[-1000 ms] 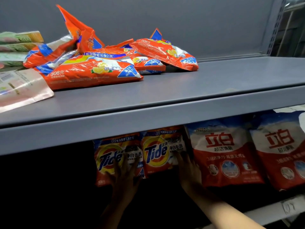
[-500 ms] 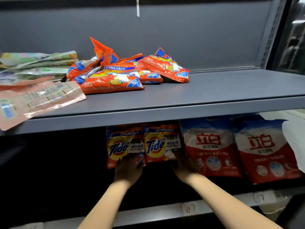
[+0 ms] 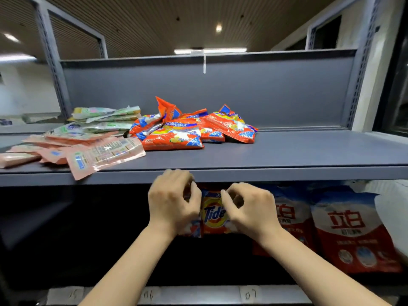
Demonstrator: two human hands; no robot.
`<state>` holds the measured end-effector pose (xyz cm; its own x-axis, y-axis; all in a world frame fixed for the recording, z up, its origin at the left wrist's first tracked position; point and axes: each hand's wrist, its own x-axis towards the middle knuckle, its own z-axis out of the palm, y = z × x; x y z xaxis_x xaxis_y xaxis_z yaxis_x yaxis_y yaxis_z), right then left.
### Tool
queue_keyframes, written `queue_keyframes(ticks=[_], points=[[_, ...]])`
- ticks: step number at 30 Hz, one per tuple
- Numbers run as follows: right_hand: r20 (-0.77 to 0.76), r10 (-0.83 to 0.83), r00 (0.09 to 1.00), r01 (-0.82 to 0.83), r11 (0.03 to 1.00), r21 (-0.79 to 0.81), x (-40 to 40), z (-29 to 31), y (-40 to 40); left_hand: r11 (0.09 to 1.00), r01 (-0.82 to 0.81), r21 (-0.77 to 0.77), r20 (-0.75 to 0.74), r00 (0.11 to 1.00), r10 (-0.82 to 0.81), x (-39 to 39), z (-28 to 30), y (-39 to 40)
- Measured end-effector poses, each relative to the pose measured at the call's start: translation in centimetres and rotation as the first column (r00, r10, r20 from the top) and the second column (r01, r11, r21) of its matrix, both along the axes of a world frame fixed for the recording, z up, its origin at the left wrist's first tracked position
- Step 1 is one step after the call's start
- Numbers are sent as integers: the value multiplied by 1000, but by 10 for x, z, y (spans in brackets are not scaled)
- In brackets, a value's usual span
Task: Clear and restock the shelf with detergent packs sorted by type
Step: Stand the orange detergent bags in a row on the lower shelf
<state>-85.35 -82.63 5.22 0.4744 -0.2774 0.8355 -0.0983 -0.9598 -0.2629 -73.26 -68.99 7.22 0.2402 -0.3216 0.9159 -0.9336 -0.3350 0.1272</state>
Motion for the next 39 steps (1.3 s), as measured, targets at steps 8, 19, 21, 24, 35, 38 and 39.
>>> queue_keyframes(ticks=[8, 19, 21, 24, 35, 38, 39], points=[[-5, -223, 975, 219, 955, 198, 41, 97, -30, 960, -233, 154, -261, 928, 267, 74, 80, -27], [-410, -261, 874, 473, 648, 597, 130, 120, -136, 829, -232, 509, -519, 686, 511, 164, 96, -77], [-448, -246, 860, 498, 598, 628, 141, 116, -150, 812, -257, 525, -494, 684, 536, 169, 96, -85], [-449, -283, 848, 530, 485, 696, 151, 115, -170, 805, -325, 497, -474, 676, 565, 172, 97, -88], [-73, -191, 979, 131, 312, 941, 127, 127, -180, 935, -187, 302, -688, 636, 350, 183, 99, -93], [27, -308, 951, 123, 456, 882, 101, 121, -176, 945, -47, 324, -754, 590, 288, 192, 98, -94], [60, -320, 945, 121, 516, 848, 91, 119, -175, 935, -39, 351, -764, 566, 311, 195, 97, -95]])
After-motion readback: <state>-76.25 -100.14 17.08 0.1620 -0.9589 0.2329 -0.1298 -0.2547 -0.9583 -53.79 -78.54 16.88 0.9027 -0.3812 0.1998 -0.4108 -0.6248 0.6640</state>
